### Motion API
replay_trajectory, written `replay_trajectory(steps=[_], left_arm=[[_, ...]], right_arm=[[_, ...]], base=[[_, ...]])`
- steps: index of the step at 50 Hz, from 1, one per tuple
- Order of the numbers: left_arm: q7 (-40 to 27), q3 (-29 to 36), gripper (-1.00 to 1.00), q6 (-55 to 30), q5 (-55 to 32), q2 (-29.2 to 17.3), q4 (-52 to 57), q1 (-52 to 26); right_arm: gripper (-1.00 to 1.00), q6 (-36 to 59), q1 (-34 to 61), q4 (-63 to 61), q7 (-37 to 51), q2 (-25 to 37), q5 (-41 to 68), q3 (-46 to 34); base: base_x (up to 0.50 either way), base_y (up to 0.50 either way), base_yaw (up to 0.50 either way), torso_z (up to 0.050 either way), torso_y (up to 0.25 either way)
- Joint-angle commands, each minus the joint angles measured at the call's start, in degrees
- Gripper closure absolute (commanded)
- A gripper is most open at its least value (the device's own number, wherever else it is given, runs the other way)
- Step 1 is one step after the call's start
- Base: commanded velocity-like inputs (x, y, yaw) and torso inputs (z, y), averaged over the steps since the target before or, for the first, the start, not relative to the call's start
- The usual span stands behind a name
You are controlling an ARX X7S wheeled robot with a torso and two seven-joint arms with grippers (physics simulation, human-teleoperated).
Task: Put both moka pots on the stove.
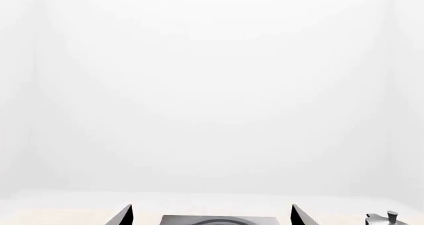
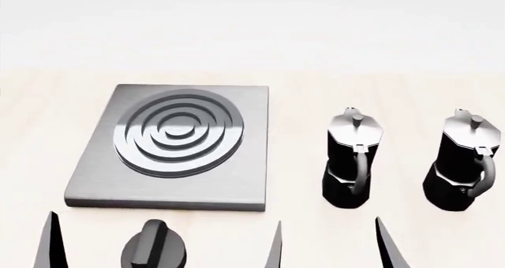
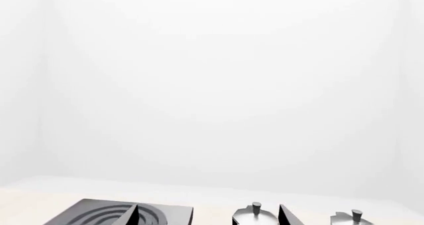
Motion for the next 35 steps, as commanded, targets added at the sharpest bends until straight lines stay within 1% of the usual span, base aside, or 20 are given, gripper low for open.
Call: replay_trajectory(steps=[1, 35], left_arm=[[-0.67, 0.36, -1.0, 0.03, -0.3, -0.62, 0.09, -0.09], [-2.13, 1.46, -1.0, 0.76, -0.84, -2.01, -0.33, -0.34]], right_arm=[[-1.0, 0.02, 0.11, -0.02, 0.44, 0.42, 0.1, -0.34], [-1.0, -0.28, 0.57, 0.19, 2.41, 2.06, 1.04, -1.43]], base=[[0.0, 0.11, 0.0, 0.0, 0.0], [0.0, 0.11, 0.0, 0.0, 0.0]])
